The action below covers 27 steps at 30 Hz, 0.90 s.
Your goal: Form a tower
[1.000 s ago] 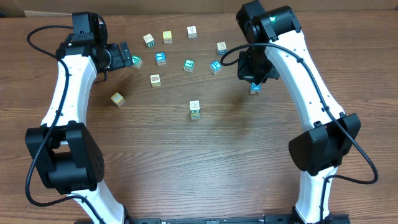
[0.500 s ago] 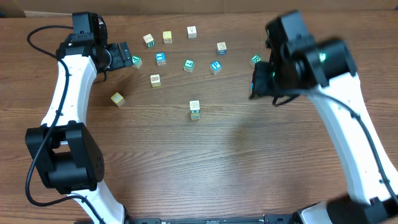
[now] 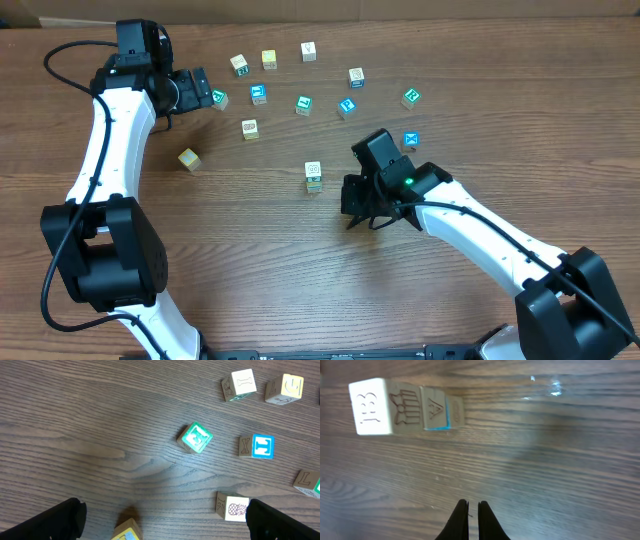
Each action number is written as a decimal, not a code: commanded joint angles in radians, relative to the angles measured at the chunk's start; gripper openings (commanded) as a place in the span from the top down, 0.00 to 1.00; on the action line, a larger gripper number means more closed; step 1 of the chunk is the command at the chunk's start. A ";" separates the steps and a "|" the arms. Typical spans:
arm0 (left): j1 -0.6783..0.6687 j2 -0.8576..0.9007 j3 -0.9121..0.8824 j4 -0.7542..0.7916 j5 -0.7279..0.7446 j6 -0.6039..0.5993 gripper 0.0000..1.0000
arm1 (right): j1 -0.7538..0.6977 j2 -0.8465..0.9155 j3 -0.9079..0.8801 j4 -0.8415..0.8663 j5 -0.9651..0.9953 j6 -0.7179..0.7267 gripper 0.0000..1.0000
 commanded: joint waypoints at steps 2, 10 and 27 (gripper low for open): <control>-0.007 -0.028 0.000 0.003 0.000 -0.009 0.00 | 0.002 -0.008 -0.015 0.059 0.006 0.027 0.96; -0.007 -0.028 0.000 0.004 0.000 -0.009 0.00 | 0.004 0.017 -0.120 0.235 -0.006 0.020 0.96; -0.007 -0.028 0.000 0.003 0.000 -0.009 0.00 | 0.080 0.068 -0.143 0.436 -0.021 -0.085 0.96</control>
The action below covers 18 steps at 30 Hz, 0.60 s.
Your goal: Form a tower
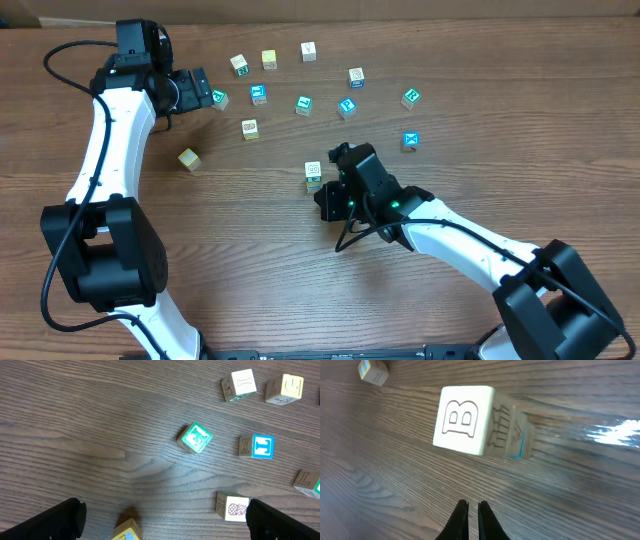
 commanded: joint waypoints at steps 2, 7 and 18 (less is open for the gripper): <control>-0.006 -0.028 0.000 0.003 0.000 -0.009 0.00 | 0.001 0.034 -0.006 0.035 0.013 -0.021 0.96; -0.006 -0.028 0.000 0.003 0.000 -0.009 0.00 | 0.001 0.034 -0.006 0.058 0.018 -0.021 0.96; -0.007 -0.028 0.000 0.003 0.000 -0.009 0.00 | 0.000 0.034 -0.006 0.095 0.058 -0.021 0.96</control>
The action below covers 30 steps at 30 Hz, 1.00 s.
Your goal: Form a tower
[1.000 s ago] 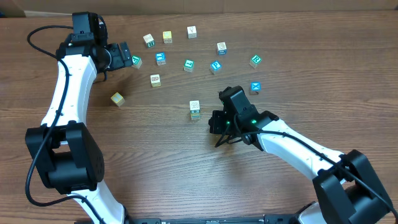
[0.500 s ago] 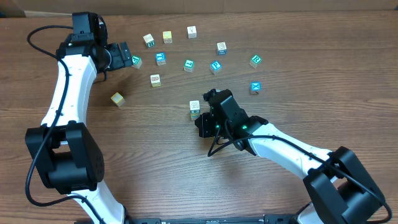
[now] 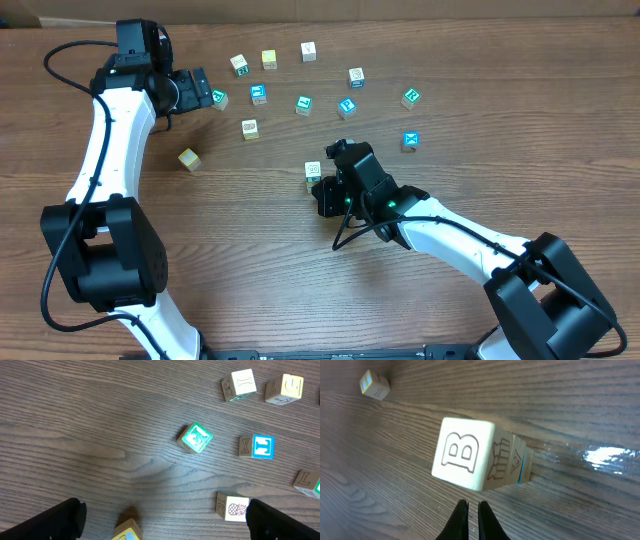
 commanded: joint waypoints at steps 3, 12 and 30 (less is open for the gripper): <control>-0.007 -0.028 0.000 0.004 0.000 -0.009 0.00 | 0.000 0.006 -0.006 0.014 0.025 -0.008 0.96; -0.007 -0.028 0.000 0.003 0.000 -0.009 0.00 | 0.000 0.006 -0.006 0.022 0.035 -0.008 0.96; -0.007 -0.028 0.000 0.003 0.000 -0.009 0.00 | 0.000 0.006 -0.006 0.040 0.051 -0.008 0.96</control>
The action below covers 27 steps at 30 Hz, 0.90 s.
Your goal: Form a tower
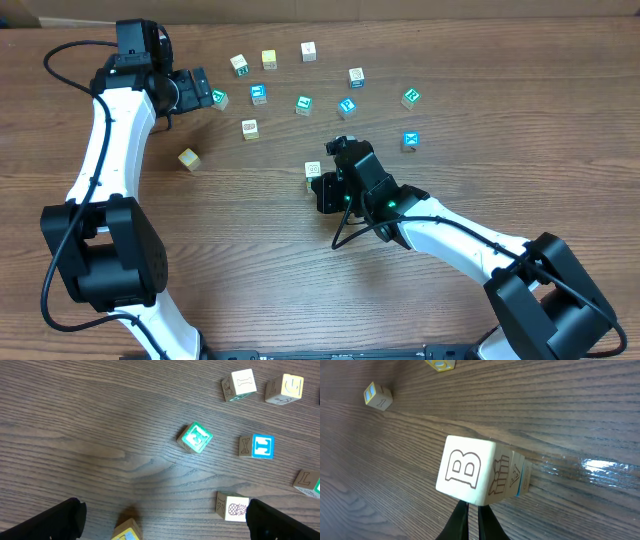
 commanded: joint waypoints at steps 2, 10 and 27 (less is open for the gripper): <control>-0.006 -0.028 0.000 0.003 0.000 -0.009 0.00 | 0.000 0.006 -0.006 0.008 0.026 -0.008 0.96; -0.007 -0.028 0.000 0.004 0.000 -0.009 0.01 | 0.000 0.006 -0.006 0.015 0.026 -0.008 0.96; -0.006 -0.028 0.000 0.003 0.000 -0.009 0.00 | 0.000 0.006 -0.006 -0.013 0.016 -0.008 0.96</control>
